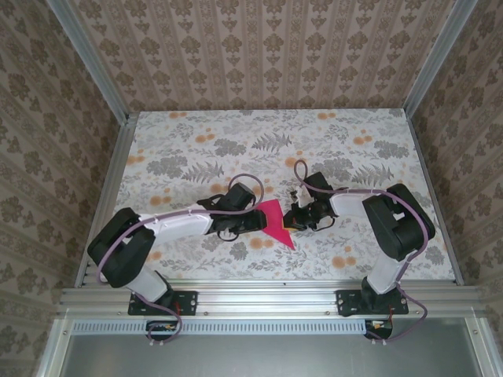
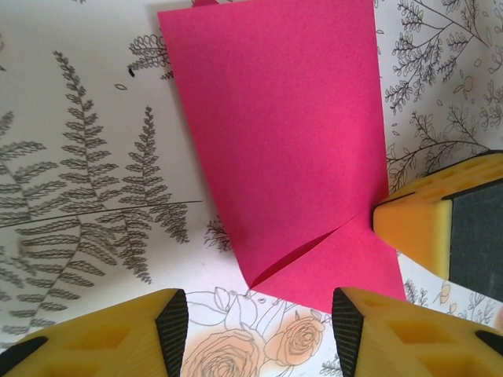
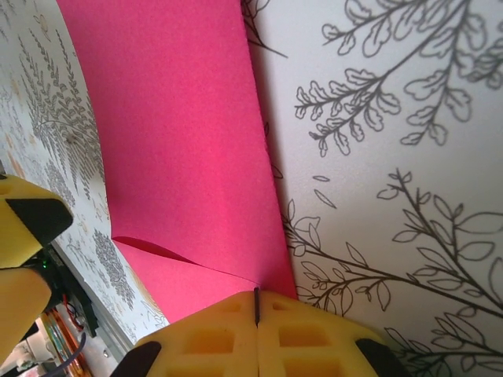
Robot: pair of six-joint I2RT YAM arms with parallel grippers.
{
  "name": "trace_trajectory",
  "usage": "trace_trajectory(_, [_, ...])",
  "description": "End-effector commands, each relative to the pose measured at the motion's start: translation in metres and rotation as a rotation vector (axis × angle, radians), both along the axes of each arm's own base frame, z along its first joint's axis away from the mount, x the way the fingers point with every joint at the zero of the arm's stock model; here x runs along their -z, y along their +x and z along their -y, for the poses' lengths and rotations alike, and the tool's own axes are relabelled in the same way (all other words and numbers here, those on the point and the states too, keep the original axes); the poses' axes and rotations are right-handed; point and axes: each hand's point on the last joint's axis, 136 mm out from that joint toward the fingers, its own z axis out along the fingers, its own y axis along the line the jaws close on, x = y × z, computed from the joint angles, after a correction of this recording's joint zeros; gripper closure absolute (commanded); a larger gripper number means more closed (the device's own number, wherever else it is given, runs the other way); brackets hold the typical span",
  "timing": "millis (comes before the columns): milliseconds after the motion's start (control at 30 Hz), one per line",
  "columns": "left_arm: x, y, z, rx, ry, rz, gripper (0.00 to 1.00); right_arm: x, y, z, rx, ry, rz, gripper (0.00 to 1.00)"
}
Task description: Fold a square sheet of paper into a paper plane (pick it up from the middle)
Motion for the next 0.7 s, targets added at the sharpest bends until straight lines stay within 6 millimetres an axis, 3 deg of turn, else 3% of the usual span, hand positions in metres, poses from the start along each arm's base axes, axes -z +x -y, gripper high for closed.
trace_trajectory(0, [0.003,0.000,0.009,-0.058,-0.049,-0.038,0.45,0.021,-0.006,0.012,0.033,-0.058,-0.039,0.93])
trace_trajectory(133, [0.005,-0.001,0.019,-0.059,-0.065,-0.045,0.45,0.023,-0.006,0.013,0.036,-0.061,-0.041,0.93])
trace_trajectory(467, [0.014,-0.005,0.012,-0.155,-0.039,-0.065,0.45,0.025,-0.005,0.016,0.050,-0.062,-0.045,0.93])
trace_trajectory(667, [0.016,-0.003,0.020,-0.156,-0.061,-0.070,0.49,0.024,-0.003,0.015,0.065,-0.034,-0.046,0.93])
